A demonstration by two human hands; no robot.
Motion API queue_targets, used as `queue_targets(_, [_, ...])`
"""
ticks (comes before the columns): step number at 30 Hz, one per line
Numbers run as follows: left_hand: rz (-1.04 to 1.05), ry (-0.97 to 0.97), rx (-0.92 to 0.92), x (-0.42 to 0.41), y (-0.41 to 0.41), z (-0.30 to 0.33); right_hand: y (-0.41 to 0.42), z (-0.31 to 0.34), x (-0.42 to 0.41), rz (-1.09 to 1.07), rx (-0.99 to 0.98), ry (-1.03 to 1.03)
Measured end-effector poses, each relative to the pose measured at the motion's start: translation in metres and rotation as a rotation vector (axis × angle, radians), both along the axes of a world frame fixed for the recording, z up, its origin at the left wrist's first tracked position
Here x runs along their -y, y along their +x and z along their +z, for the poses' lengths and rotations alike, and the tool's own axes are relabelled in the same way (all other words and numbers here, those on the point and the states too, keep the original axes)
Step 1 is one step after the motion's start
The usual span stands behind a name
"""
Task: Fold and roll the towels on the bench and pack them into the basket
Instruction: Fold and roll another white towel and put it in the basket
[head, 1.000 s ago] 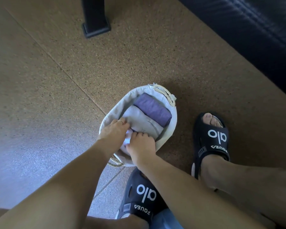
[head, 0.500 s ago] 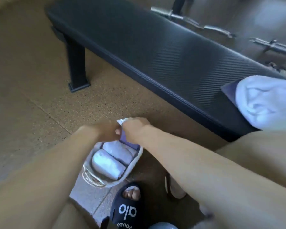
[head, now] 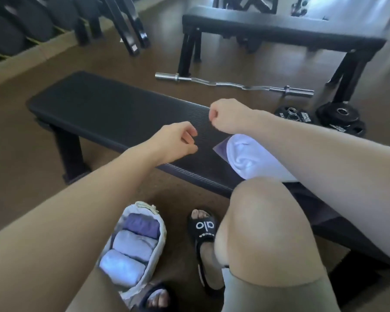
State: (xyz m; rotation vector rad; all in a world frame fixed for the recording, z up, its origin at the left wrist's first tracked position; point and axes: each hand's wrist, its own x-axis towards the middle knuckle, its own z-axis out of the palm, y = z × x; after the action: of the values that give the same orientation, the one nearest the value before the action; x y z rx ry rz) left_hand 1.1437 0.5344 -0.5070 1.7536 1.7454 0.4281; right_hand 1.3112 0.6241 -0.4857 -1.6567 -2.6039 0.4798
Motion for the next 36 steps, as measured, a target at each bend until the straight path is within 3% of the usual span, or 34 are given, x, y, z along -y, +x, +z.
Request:
queue_targets(3, [-0.124, -0.007, -0.046, -0.007, 0.036, -0.011, 0.054, -0.003, -0.006, -0.097, 0.077, -0.022])
queue_targets(6, [-0.214, 0.018, -0.08, -0.011, 0.065, -0.023, 0.085, -0.017, -0.002, -0.094, 0.123, -0.207])
queue_targets(10, [-0.105, 0.024, -0.093, -0.021, 0.081, -0.041, 0.095, -0.036, -0.002, -0.069, 0.017, -0.151])
queue_targets(18, [0.185, -0.049, 0.279, -0.031, 0.079, -0.022, 0.077, -0.016, -0.012, -0.071, -0.301, 0.0])
queue_targets(20, [0.191, -0.078, 0.402, -0.033, 0.076, -0.014, 0.069, -0.004, -0.012, -0.037, -0.351, 0.034])
queue_targets(25, [0.146, -0.07, 0.486, -0.037, 0.072, 0.008, 0.052, 0.03, -0.013, 0.038, -0.452, 0.145])
queue_targets(28, [0.27, 0.08, 0.476, -0.045, 0.063, 0.02, 0.052, 0.034, -0.017, 0.048, -0.337, 0.056])
queue_targets(32, [0.264, 0.258, 0.194, -0.049, 0.043, 0.032, 0.063, 0.025, -0.025, 0.011, -0.002, -0.056])
queue_targets(36, [0.304, 0.327, 0.131, -0.051, 0.032, 0.033, 0.069, 0.023, -0.027, -0.057, 0.098, 0.156])
